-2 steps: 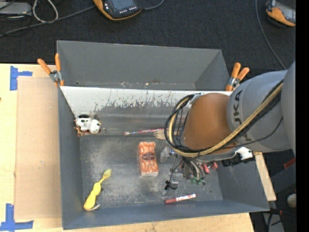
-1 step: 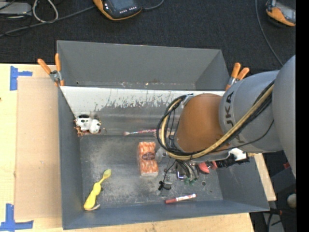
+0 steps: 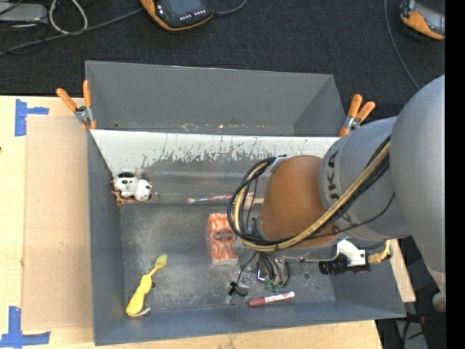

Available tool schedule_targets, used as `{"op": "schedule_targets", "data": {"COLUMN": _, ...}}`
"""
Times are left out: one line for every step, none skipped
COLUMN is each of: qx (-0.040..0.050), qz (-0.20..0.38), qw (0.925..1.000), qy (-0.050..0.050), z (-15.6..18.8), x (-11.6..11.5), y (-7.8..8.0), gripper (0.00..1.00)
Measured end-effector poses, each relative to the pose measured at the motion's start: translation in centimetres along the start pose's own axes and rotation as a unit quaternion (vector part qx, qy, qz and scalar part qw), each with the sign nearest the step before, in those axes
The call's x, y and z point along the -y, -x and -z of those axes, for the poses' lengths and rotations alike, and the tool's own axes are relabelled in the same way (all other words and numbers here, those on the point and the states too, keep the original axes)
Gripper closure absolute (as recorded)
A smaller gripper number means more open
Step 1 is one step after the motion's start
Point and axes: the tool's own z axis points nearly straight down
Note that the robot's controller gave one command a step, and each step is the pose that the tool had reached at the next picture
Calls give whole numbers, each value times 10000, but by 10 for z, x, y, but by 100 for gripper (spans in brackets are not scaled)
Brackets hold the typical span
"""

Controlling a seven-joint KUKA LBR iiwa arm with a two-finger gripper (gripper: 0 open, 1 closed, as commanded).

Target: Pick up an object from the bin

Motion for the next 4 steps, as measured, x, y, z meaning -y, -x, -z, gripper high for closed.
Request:
{"op": "schedule_targets", "data": {"qx": 50, "qz": -470, "qw": 9989, "qy": 18, "z": -31, "x": -10, "y": 36, "gripper": 0}}
{"op": "schedule_targets", "data": {"qx": 0, "qz": -438, "qw": 9990, "qy": 6, "z": -32, "x": -13, "y": 42, "gripper": 100}}
{"op": "schedule_targets", "data": {"qx": 0, "qz": -434, "qw": 9991, "qy": 6, "z": -32, "x": -13, "y": 42, "gripper": 100}}
{"op": "schedule_targets", "data": {"qx": -39, "qz": -429, "qw": 9991, "qy": -12, "z": -1, "x": -11, "y": 39, "gripper": 100}}
